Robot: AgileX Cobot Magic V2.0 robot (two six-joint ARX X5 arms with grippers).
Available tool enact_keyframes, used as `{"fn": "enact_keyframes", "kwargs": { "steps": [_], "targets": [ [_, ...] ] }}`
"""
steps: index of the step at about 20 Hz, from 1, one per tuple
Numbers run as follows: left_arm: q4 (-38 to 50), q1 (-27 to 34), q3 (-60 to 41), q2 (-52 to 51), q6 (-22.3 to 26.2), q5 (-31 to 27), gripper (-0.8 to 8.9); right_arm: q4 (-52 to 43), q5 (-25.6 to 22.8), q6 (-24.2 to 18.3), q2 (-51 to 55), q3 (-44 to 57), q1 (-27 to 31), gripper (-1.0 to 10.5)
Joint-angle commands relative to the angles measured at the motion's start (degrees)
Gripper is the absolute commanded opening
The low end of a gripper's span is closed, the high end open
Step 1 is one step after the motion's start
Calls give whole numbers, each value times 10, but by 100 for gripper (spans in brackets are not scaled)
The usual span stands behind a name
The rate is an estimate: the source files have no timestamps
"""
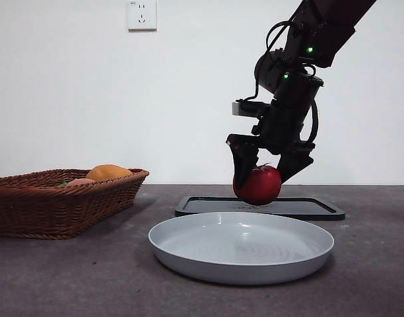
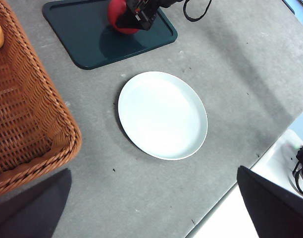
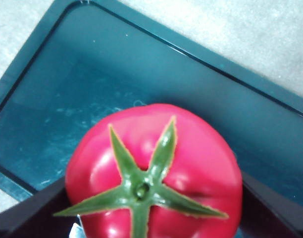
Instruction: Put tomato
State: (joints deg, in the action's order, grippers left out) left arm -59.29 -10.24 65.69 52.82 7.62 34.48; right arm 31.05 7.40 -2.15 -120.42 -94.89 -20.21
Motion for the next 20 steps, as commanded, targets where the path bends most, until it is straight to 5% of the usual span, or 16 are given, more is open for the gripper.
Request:
{"fn": "enact_keyframes", "kwargs": {
  "steps": [1,5,8,20],
  "targets": [
    [6,-1,8,3,2,3,562,7,1,-5,-18,-16,-3,328],
    [6,-1,8,3,2,3,562,16,1,-5,-28,-16,-3,369],
    [6,-1,8,3,2,3,562,16,1,-5,-28,-16,-5,543],
    [6,-1,8,3,3,3,562,79,7,0,86,-54,-2,577]
  ]
}}
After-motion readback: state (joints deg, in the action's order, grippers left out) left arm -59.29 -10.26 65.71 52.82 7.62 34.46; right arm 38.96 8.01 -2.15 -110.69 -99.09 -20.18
